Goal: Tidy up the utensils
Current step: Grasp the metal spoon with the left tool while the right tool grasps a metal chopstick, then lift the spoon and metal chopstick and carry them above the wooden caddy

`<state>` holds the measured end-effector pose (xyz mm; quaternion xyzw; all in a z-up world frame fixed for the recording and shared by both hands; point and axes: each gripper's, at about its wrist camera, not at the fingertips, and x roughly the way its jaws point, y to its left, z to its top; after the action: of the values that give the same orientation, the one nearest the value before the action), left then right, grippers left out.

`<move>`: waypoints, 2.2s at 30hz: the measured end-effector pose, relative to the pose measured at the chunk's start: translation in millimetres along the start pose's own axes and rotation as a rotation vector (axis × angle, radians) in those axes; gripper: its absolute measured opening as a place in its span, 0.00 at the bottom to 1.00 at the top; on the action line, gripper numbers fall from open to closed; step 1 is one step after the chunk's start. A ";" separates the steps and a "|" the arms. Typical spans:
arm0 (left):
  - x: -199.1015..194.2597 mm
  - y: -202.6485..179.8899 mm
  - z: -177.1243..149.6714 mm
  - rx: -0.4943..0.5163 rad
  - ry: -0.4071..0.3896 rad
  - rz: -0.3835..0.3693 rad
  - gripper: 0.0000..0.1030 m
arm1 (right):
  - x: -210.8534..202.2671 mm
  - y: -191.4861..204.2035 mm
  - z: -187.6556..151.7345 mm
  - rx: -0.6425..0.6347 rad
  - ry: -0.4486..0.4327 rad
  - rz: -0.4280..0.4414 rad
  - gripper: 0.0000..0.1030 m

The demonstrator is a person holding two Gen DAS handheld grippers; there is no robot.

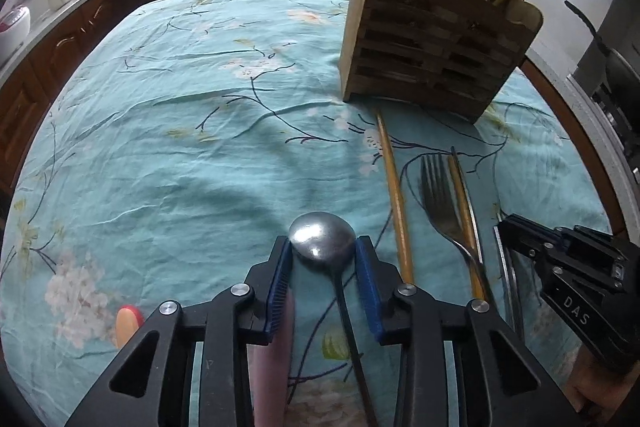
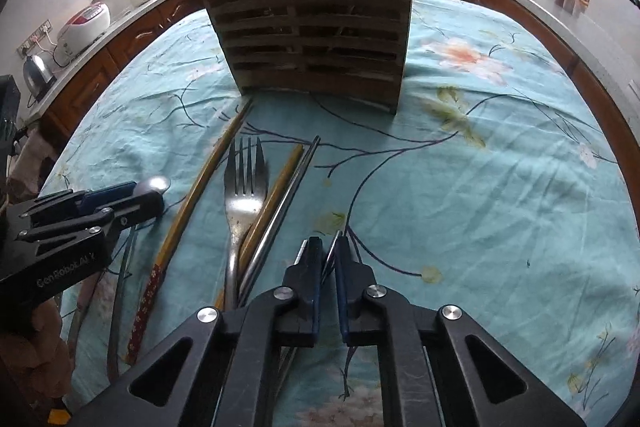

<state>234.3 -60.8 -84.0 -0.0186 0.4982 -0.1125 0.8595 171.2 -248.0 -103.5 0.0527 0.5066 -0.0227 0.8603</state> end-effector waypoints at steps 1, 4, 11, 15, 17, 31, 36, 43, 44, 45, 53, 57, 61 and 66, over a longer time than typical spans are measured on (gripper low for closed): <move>-2.4 0.7 -0.5 -0.004 -0.003 -0.009 0.31 | -0.3 -0.7 -0.1 0.006 -0.001 0.006 0.06; -12.0 4.8 -1.5 -0.018 -0.023 -0.023 0.30 | -2.1 -9.3 -2.0 0.051 -0.002 0.049 0.05; -39.4 13.9 -4.8 -0.051 -0.068 -0.060 0.30 | -24.2 -17.8 -7.8 0.110 -0.051 0.087 0.04; -62.1 17.4 -9.1 -0.063 -0.105 -0.077 0.30 | -48.6 -19.6 -5.2 0.124 -0.109 0.107 0.04; -73.4 18.4 -11.9 -0.066 -0.124 -0.083 0.30 | -63.8 -19.7 -2.7 0.129 -0.146 0.113 0.04; -152.7 26.5 -42.0 -0.078 -0.251 -0.122 0.30 | -135.9 -17.6 1.5 0.133 -0.325 0.135 0.03; -171.0 28.0 -47.1 -0.079 -0.284 -0.129 0.30 | -150.9 -16.6 0.5 0.135 -0.363 0.141 0.03; -187.4 27.8 -51.0 -0.073 -0.318 -0.139 0.30 | -169.0 -14.8 1.0 0.136 -0.413 0.143 0.02; -189.1 27.8 -51.3 -0.074 -0.321 -0.142 0.30 | -170.8 -14.7 1.5 0.136 -0.418 0.143 0.02; -190.8 28.0 -51.8 -0.073 -0.324 -0.145 0.30 | -172.8 -14.7 1.7 0.136 -0.423 0.145 0.02; -200.7 30.9 -48.3 -0.067 -0.355 -0.154 0.30 | -182.3 -18.1 4.1 0.144 -0.460 0.145 0.02; -206.3 33.3 -44.0 -0.070 -0.373 -0.166 0.30 | -186.0 -18.8 8.0 0.142 -0.477 0.144 0.02; -209.2 34.7 -37.3 -0.066 -0.390 -0.173 0.30 | -189.6 -19.3 12.9 0.145 -0.494 0.144 0.02; -213.2 36.5 -26.8 -0.067 -0.419 -0.181 0.30 | -193.7 -22.7 20.8 0.152 -0.518 0.147 0.02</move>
<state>115.6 22.1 79.0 -0.1147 0.3088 -0.1662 0.9294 93.1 -275.7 74.3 0.1462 0.2615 -0.0112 0.9540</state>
